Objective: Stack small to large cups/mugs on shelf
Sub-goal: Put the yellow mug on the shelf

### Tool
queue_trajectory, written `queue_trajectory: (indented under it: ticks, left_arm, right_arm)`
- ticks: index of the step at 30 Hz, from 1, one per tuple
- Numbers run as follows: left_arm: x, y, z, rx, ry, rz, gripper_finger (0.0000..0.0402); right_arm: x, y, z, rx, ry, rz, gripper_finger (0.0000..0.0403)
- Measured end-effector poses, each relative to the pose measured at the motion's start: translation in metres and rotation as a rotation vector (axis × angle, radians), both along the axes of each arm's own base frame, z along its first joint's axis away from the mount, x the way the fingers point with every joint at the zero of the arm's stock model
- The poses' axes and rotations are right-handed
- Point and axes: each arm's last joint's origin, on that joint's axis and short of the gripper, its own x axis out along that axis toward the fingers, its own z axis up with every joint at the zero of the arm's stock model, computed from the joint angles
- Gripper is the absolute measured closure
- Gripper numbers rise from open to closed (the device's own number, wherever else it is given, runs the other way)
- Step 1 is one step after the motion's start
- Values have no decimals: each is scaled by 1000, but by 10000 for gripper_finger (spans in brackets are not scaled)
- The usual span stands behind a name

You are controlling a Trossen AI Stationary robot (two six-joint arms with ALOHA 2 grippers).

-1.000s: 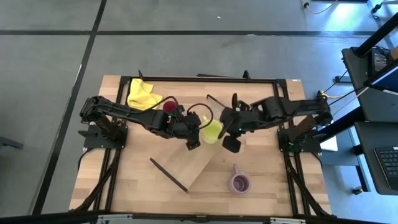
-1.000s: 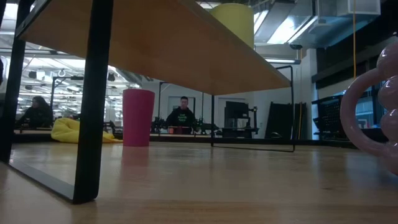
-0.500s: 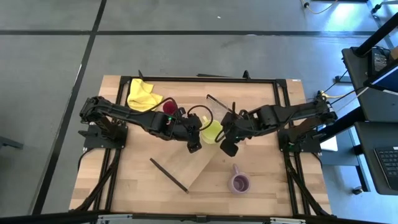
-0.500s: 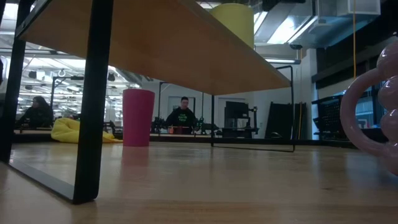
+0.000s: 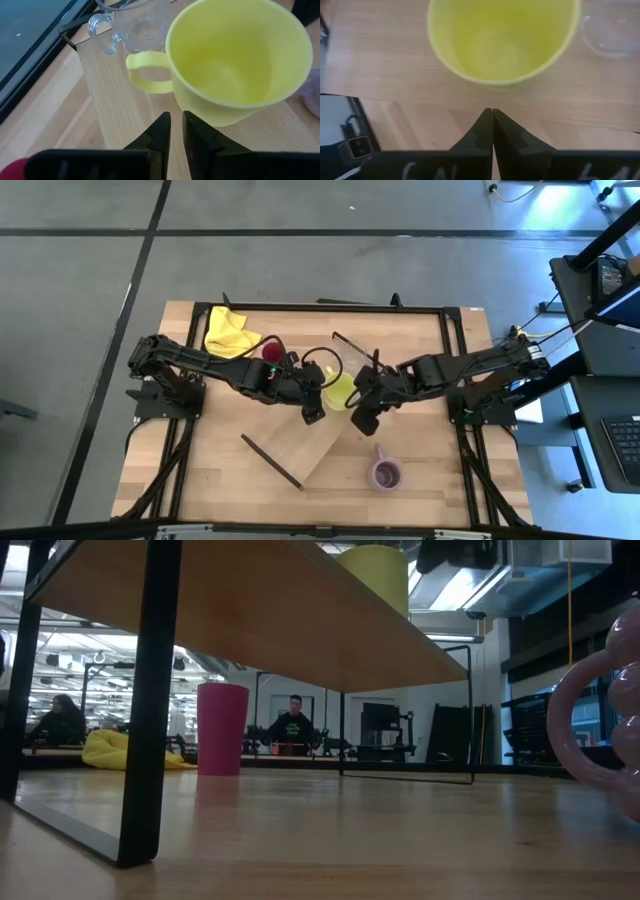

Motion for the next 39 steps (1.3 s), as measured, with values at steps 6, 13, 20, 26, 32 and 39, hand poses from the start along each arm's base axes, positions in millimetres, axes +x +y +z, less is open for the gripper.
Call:
queue_trajectory:
  ticks: [6, 13, 20, 26, 32, 39]
  left_arm:
    - [1, 2, 0, -3, -7, 7, 358]
    - [2, 7, 1, -3, -8, 19, 358]
    - [2, 9, 1, -3, -11, 26, 358]
    - [2, 12, 1, 0, -11, 38, 358]
    - [2, 14, 1, -1, -12, 42, 358]
    - [3, 17, 1, -16, -15, 42, 358]
  right_arm:
    - [4, -2, -3, 1, -29, 14, 399]
    - [7, -10, -2, -13, -41, 12, 395]
    - [10, -19, -1, -32, -55, 19, 399]
    - [11, -29, -1, -52, -48, 19, 399]
    - [11, -33, -2, -63, -38, 23, 396]
    - [9, -33, -1, -68, -33, 26, 394]
